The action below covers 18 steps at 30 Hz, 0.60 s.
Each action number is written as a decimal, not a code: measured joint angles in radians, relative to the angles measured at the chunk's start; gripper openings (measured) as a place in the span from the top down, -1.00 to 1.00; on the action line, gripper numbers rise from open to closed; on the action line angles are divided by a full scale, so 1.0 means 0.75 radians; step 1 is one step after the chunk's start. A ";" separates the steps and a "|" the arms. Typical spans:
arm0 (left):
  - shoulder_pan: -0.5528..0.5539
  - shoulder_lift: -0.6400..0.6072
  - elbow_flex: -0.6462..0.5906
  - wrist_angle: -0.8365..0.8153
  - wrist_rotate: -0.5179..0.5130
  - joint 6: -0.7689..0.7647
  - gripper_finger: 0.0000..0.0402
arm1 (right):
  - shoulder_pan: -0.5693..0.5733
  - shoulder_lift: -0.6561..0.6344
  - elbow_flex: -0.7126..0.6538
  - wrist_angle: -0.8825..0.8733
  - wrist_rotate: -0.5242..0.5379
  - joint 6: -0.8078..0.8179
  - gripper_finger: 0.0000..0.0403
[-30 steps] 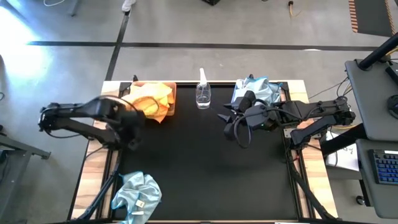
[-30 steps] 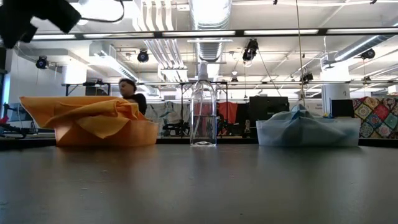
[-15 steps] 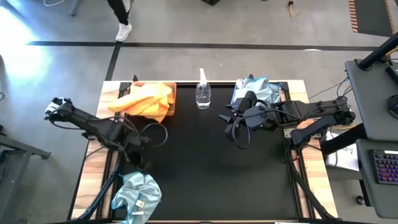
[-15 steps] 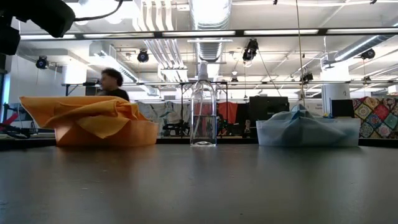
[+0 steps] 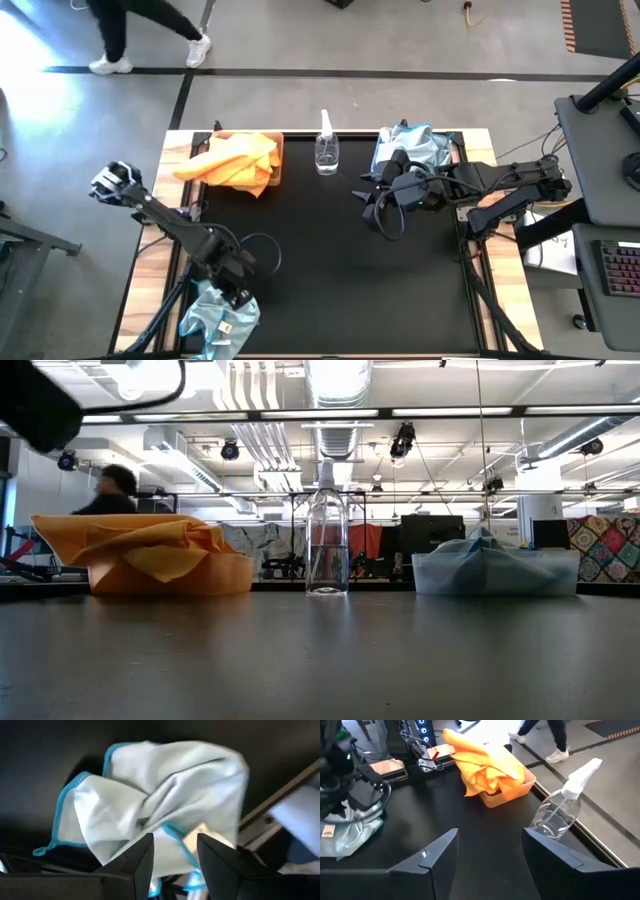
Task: Sort microfiber towel by color & place in baskets
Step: Put the blue towel into the transparent bin
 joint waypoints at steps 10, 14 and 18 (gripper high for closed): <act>-0.041 0.241 0.001 0.089 0.090 0.010 0.33 | 0.000 0.000 0.000 0.000 -0.003 0.000 -0.04; -0.041 0.299 0.001 0.184 0.090 0.012 0.33 | 0.000 0.000 0.000 0.000 -0.023 0.000 -0.04; -0.041 0.354 0.001 0.228 0.090 0.027 0.33 | 0.000 0.000 0.000 0.000 -0.073 0.000 -0.04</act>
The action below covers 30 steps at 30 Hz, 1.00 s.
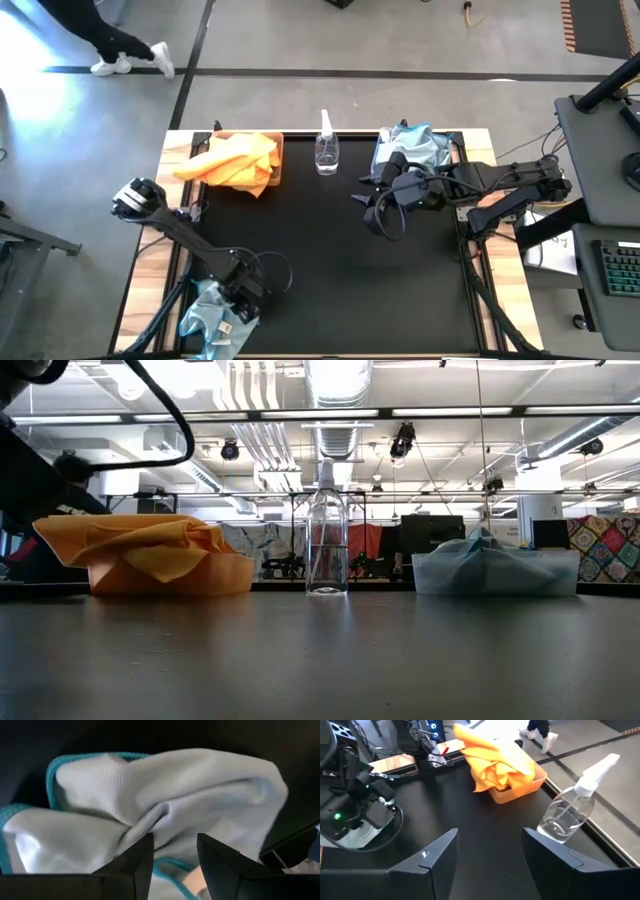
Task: Sort microfiber towel by color & place in baskets
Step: Put the blue towel into the transparent bin
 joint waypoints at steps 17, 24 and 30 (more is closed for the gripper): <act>0.004 0.185 0.011 -0.018 0.014 0.155 0.33 | 0.001 0.000 0.000 0.000 -0.026 0.009 -0.04; 0.004 0.186 0.010 -0.022 0.000 0.155 0.35 | 0.001 0.000 0.000 -0.013 -0.026 0.009 -0.04; 0.000 0.193 0.039 -0.069 -0.027 0.156 0.56 | 0.001 0.000 0.000 -0.025 -0.025 0.009 -0.04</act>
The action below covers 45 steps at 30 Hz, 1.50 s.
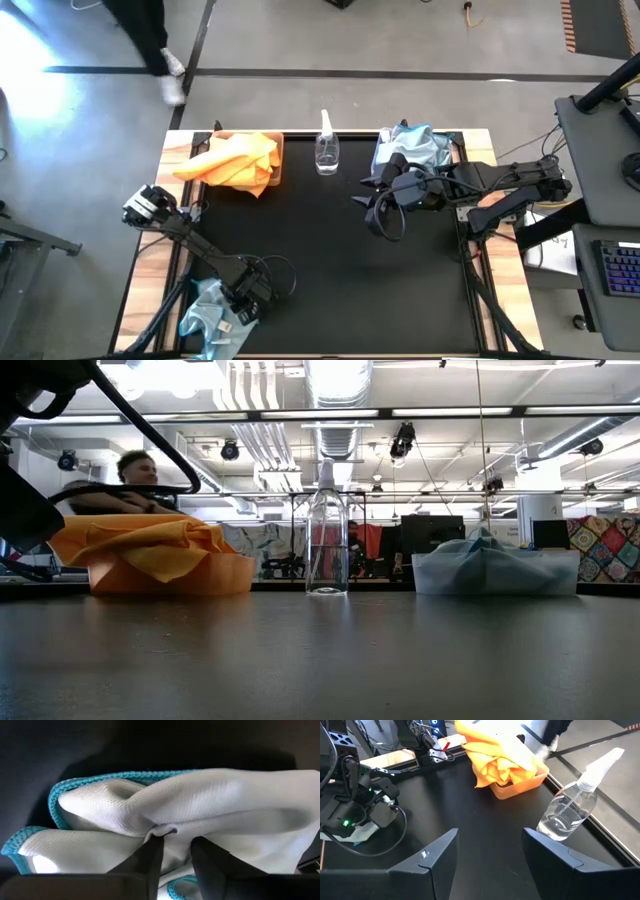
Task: Sort microfiber towel by color & place in baskets
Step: Put the blue towel into the transparent bin
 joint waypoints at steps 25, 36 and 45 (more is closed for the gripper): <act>0.010 0.011 0.517 -0.153 -0.350 0.012 0.99 | 0.000 0.000 0.000 -0.002 0.001 0.000 -0.04; 0.049 0.008 0.897 -0.528 -0.586 0.009 0.99 | 0.000 0.000 0.000 -0.002 -0.005 0.033 -0.04; 0.064 0.006 1.250 -0.750 -0.979 0.040 0.99 | 0.000 0.000 -0.028 -0.005 -0.005 0.084 -0.04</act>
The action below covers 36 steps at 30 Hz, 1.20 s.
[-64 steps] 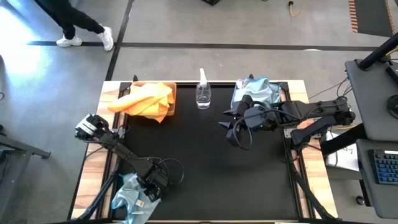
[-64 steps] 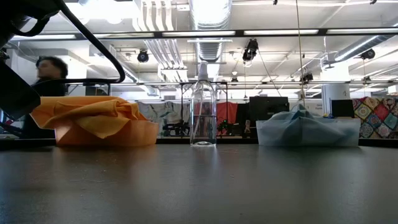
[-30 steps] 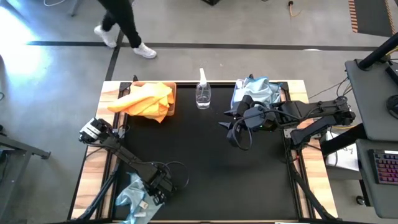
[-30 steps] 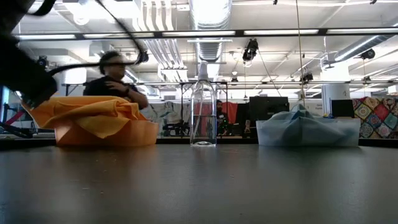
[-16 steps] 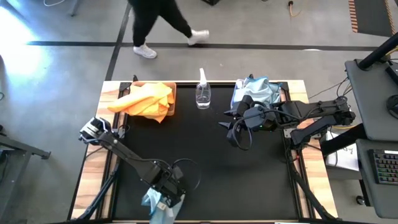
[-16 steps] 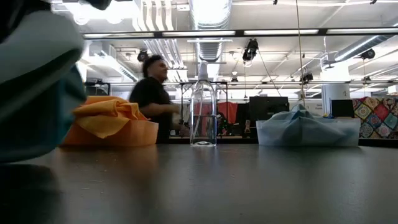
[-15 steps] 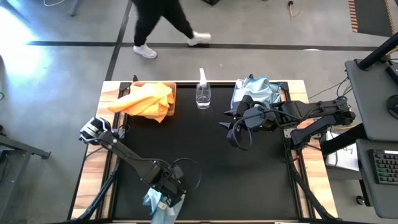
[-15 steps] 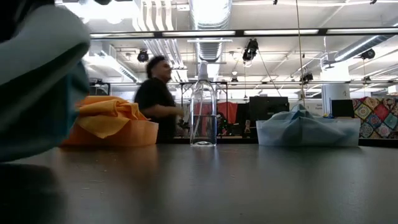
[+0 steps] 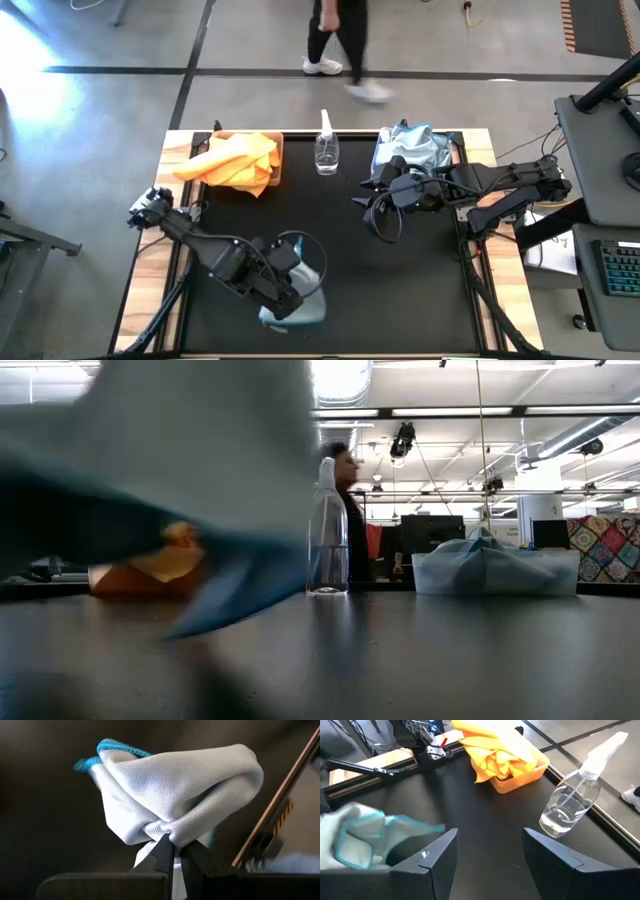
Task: Sort microfiber towel by color & place in baskets
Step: Put the blue towel into the transparent bin
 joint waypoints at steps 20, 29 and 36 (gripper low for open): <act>0.034 -0.002 0.495 -0.118 -0.630 0.334 0.99 | 0.003 0.000 -0.007 0.160 -0.174 -0.003 -0.04; 0.097 -0.002 0.590 -0.122 -0.734 0.555 0.99 | 0.003 0.000 -0.007 0.322 -0.278 -0.033 -0.04; 0.167 -0.007 0.629 -0.119 -0.781 0.705 0.99 | 0.006 0.000 -0.007 0.447 -0.314 -0.076 -0.04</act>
